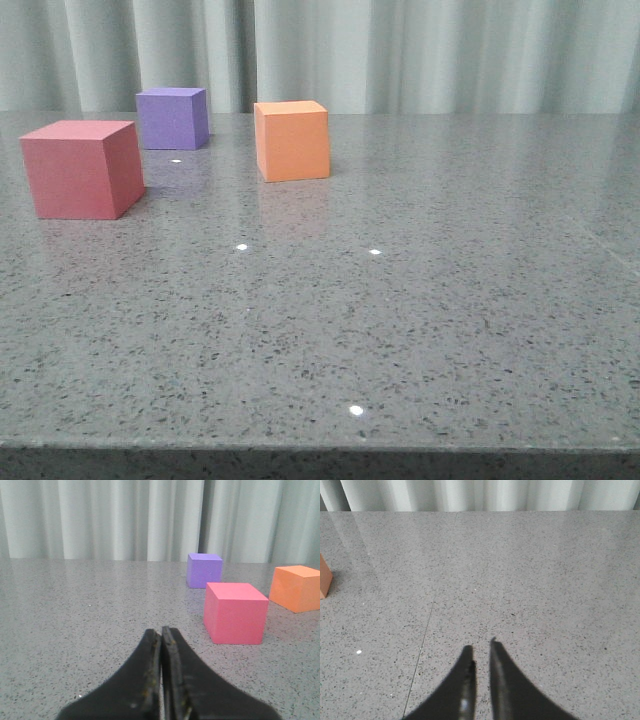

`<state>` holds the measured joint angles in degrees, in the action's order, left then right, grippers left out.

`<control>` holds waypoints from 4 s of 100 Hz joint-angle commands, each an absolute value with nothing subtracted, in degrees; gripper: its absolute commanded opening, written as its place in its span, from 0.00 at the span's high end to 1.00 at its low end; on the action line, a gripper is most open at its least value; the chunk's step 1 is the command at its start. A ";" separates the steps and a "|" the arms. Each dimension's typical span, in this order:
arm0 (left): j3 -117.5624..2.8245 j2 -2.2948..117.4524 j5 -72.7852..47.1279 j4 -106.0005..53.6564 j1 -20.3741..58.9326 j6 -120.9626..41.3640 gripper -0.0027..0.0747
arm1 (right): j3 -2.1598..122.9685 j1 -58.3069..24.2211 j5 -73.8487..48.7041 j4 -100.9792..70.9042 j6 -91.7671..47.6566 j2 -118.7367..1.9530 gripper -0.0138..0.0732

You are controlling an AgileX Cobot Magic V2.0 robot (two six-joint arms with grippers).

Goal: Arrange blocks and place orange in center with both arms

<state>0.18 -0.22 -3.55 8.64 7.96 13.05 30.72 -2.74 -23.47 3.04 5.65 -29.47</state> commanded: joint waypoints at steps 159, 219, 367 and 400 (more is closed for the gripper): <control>-57.35 49.59 -42.94 2.16 8.01 13.24 0.33 | 32.08 -2.35 -19.79 2.95 5.41 -29.57 0.92; -58.38 51.34 -38.44 -5.48 8.14 13.24 0.16 | 32.08 -2.35 -19.79 2.95 5.41 -29.57 0.92; -107.64 109.07 -48.90 36.29 44.05 58.55 0.16 | 32.08 -2.35 -19.79 2.95 5.41 -29.57 0.92; -107.64 112.83 -49.10 36.64 43.94 59.83 0.16 | 32.08 -2.35 -19.79 2.95 5.41 -29.57 0.92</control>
